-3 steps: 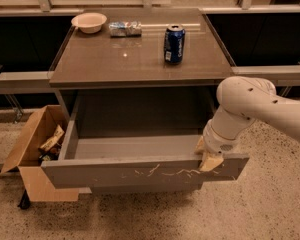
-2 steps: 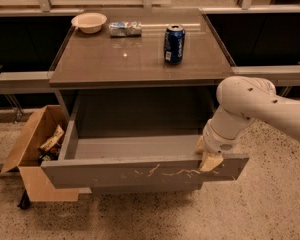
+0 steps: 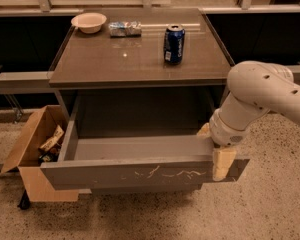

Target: Open top drawer

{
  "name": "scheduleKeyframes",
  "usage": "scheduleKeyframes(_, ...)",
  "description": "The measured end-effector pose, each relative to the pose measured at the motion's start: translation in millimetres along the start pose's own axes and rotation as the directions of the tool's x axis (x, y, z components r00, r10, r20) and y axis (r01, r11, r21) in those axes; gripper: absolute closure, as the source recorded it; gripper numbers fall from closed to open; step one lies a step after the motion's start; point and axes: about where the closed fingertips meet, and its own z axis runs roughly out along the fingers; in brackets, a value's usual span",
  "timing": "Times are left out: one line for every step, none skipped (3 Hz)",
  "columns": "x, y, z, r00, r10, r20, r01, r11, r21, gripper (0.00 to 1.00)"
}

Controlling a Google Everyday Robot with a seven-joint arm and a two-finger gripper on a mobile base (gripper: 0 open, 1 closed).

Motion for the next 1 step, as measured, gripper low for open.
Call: scheduleKeyframes(-7.4,0.0,-49.4,0.998,-0.067,0.012,0.066,0.9951,0.074,0.0)
